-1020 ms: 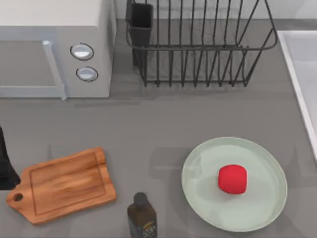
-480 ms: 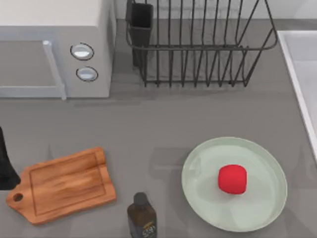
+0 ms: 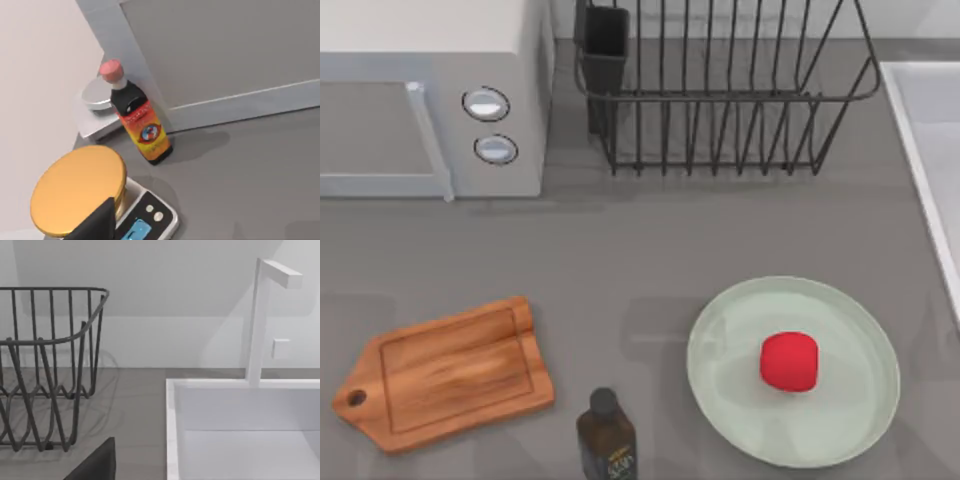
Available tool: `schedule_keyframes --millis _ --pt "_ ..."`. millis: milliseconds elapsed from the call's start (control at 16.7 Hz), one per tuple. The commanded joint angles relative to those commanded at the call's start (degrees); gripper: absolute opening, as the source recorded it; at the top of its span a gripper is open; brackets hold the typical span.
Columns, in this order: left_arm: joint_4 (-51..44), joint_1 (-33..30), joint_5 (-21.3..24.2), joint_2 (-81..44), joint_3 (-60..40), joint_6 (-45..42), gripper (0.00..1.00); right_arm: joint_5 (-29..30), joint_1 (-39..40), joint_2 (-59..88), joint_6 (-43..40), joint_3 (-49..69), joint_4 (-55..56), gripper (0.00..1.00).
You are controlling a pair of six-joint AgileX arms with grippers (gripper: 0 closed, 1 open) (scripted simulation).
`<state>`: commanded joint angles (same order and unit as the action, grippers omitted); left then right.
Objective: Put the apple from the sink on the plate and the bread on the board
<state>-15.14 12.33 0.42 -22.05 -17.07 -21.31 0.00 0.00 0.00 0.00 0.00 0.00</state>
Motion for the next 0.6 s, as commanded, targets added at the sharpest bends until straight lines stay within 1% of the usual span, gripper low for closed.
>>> schedule_keyframes --millis 180,300,480,600 --pt "-9.4 5.3 0.0 -17.9 -10.8 -14.9 1.00 0.0 0.0 0.0 0.0 0.0 0.0 1.00" --pt "-15.7 7.7 0.0 -31.2 -18.1 -24.5 1.00 0.0 0.0 0.0 0.0 0.0 0.0 1.00" --pt "-24.9 9.4 -0.1 -50.0 -28.5 -37.5 1.00 0.0 0.0 0.0 0.0 0.0 0.0 1.00" --pt "-30.2 9.3 -0.2 -59.8 -34.5 -44.7 1.00 0.0 0.0 0.0 0.0 0.0 0.0 1.00"
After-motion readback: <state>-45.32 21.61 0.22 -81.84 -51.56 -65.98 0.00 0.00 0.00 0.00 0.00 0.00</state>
